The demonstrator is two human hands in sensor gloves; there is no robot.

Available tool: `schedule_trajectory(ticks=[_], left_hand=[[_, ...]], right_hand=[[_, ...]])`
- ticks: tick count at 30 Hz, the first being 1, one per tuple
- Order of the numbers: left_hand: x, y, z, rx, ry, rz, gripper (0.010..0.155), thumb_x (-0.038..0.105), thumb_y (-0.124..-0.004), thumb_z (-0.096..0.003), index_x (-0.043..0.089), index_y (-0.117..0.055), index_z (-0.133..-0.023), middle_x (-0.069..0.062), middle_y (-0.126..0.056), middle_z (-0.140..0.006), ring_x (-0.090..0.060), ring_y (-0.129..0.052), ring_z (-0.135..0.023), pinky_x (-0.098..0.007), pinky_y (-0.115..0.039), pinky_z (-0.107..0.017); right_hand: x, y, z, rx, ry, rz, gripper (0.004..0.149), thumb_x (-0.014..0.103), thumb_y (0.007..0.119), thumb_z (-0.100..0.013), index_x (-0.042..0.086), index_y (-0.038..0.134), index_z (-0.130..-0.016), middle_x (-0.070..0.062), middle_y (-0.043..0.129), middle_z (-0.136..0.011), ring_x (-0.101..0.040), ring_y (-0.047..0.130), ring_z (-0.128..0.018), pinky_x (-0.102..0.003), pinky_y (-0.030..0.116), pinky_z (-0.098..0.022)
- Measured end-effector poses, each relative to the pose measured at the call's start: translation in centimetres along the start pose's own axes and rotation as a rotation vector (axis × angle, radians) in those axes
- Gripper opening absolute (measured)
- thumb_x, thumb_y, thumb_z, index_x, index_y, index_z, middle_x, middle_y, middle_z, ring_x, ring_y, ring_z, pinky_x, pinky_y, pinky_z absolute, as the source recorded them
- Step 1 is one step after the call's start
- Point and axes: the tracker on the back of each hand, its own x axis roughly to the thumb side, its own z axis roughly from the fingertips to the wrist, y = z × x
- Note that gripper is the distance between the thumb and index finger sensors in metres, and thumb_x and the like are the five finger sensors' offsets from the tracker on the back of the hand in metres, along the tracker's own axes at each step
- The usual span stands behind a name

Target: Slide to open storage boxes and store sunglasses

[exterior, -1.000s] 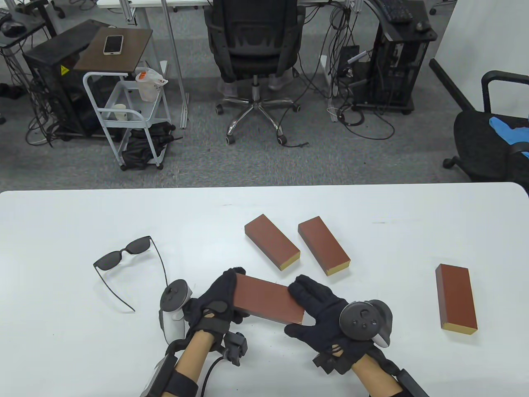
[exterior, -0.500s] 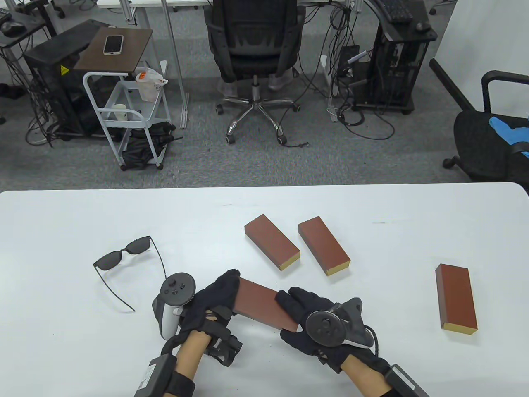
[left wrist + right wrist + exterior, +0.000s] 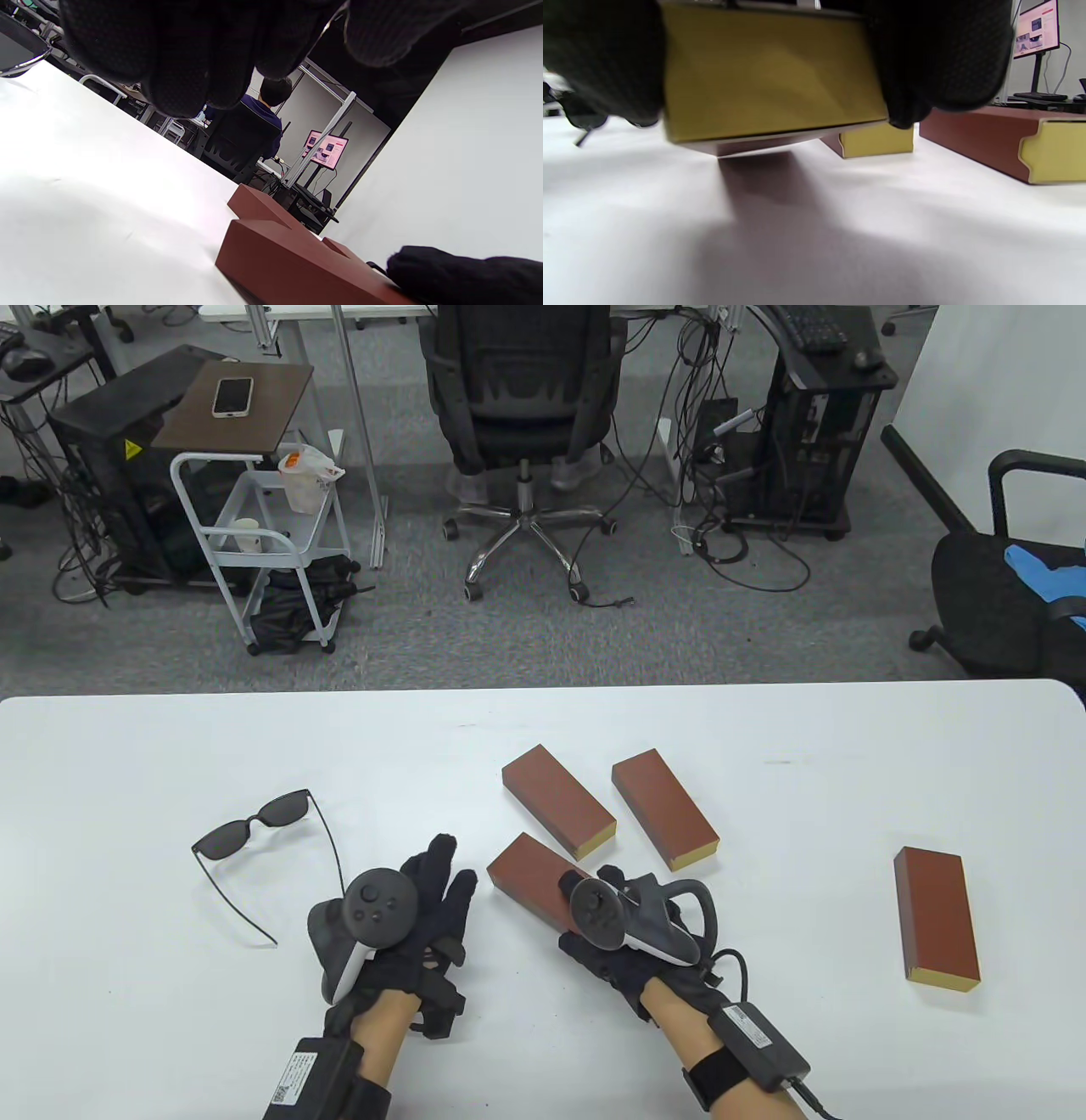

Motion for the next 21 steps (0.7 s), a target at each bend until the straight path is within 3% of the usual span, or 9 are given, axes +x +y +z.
schedule_trajectory(ticks=[4,12,18,21], left_hand=[[0.0,0.1,0.0,-0.001,0.002,0.001,0.064,0.057,-0.071,-0.0458,0.026,-0.073,-0.102,-0.010,-0.085,-0.096,-0.035,-0.094,-0.075,-0.055,-0.078,-0.052],[0.2,0.0,0.0,-0.004,-0.001,-0.005,0.064,0.057,-0.070,-0.0459,0.026,-0.073,-0.102,-0.010,-0.086,-0.095,-0.035,-0.094,-0.074,-0.055,-0.078,-0.052],[0.1,-0.2,0.0,-0.004,-0.009,-0.050,0.064,0.056,-0.071,-0.0458,0.026,-0.073,-0.102,-0.010,-0.086,-0.096,-0.036,-0.094,-0.077,-0.055,-0.078,-0.053],[0.1,-0.4,0.0,-0.009,-0.010,-0.061,0.064,0.056,-0.071,-0.0457,0.026,-0.073,-0.102,-0.010,-0.085,-0.098,-0.036,-0.092,-0.080,-0.056,-0.077,-0.056]], right_hand=[[0.6,1.2,-0.7,0.080,0.017,0.000,0.071,0.061,0.092,-0.024,0.033,0.069,-0.086,-0.020,0.077,-0.087,-0.041,0.094,-0.065,-0.048,0.086,-0.046],[1.1,2.0,-0.7,0.114,0.019,0.091,0.078,0.064,0.089,-0.022,0.034,0.062,-0.089,-0.016,0.075,-0.092,-0.039,0.092,-0.069,-0.047,0.084,-0.050],[-1.9,0.0,1.3,0.017,0.047,-0.038,0.079,0.070,0.084,-0.021,0.031,0.066,-0.088,-0.012,0.077,-0.093,-0.039,0.088,-0.074,-0.049,0.080,-0.053],[-4.0,-0.6,2.6,-0.028,0.105,-0.049,0.073,0.064,0.082,-0.026,0.029,0.068,-0.088,-0.011,0.072,-0.096,-0.041,0.077,-0.083,-0.053,0.072,-0.060]])
